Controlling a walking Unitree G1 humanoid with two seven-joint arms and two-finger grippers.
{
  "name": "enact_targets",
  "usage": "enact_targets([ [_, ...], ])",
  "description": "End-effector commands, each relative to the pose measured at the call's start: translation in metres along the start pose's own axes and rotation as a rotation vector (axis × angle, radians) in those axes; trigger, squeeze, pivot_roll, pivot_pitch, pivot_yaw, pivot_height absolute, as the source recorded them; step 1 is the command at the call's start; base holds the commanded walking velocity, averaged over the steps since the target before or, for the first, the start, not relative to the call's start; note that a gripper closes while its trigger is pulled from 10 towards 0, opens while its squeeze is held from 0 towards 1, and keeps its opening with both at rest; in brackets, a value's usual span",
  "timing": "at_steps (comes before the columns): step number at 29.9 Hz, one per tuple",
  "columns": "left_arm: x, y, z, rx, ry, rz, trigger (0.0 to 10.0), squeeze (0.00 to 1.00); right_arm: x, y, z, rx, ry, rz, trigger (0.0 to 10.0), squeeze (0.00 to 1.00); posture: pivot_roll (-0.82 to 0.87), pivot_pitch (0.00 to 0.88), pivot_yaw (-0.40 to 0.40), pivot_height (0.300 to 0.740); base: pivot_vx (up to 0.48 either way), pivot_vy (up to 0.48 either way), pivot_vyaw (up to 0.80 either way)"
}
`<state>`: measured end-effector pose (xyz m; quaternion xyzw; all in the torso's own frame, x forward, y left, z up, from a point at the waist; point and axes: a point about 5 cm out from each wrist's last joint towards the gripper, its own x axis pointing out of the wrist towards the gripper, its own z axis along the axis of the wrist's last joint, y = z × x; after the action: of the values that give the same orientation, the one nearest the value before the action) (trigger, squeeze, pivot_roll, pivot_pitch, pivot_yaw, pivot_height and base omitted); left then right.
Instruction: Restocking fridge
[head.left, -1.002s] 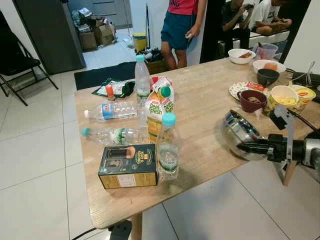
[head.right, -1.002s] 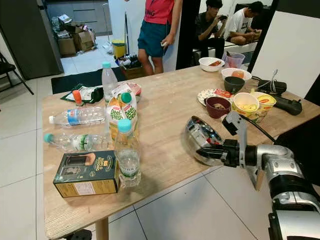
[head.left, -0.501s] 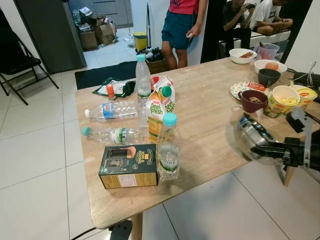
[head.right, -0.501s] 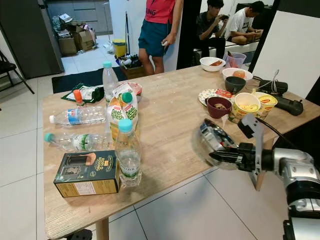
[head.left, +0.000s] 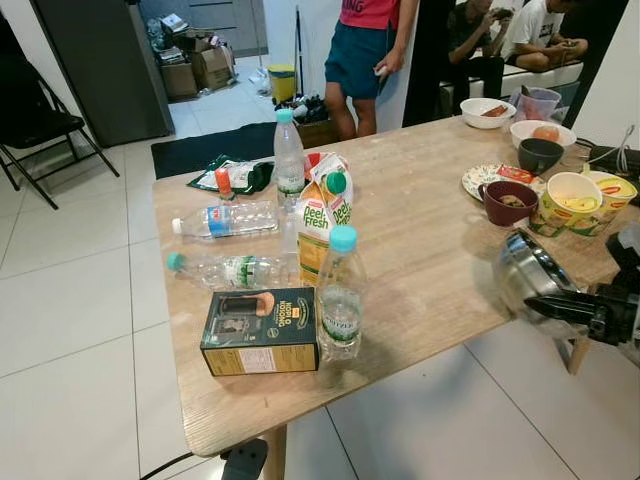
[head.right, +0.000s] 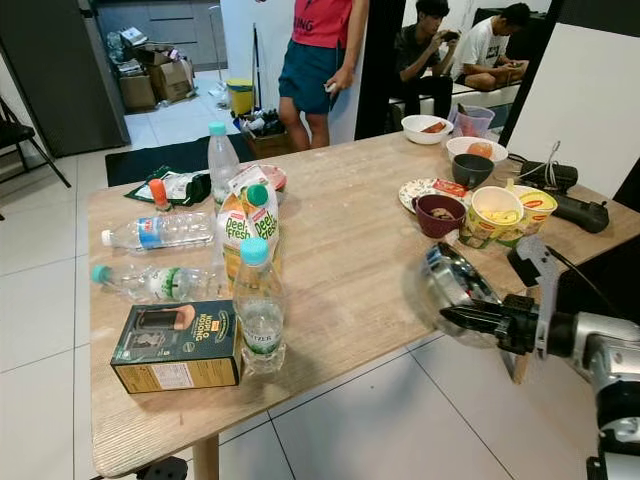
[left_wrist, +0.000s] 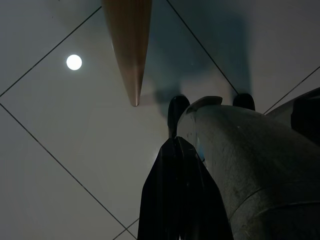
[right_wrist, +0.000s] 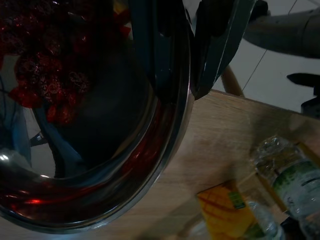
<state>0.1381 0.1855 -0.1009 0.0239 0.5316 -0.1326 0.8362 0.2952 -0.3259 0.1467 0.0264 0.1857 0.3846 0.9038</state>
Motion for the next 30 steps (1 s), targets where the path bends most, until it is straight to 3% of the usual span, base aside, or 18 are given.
enact_targets([
  [1,-0.003,0.003,-0.013,0.019,0.055,-0.005,10.0,0.0,-0.006,-0.003,-0.011,0.034,0.013,-0.052,10.0,0.0,0.08,0.0,-0.017,0.74,0.0,0.0,0.0],
  [15,-0.003,0.003,-0.012,0.017,0.053,-0.008,10.0,0.0,-0.007,-0.012,-0.004,-0.019,-0.05,-0.217,10.0,0.0,0.08,0.0,-0.017,0.74,0.0,0.0,0.0],
  [22,-0.003,0.002,-0.012,0.021,0.054,-0.009,10.0,0.0,-0.006,-0.013,-0.002,-0.041,-0.064,-0.238,10.0,0.0,0.08,0.0,-0.014,0.74,0.0,0.0,0.0],
  [30,-0.002,0.001,-0.012,0.018,0.054,-0.013,10.0,0.0,-0.008,-0.019,0.011,-0.099,-0.113,-0.323,10.0,0.0,0.08,0.0,-0.016,0.74,0.0,0.0,0.0],
])
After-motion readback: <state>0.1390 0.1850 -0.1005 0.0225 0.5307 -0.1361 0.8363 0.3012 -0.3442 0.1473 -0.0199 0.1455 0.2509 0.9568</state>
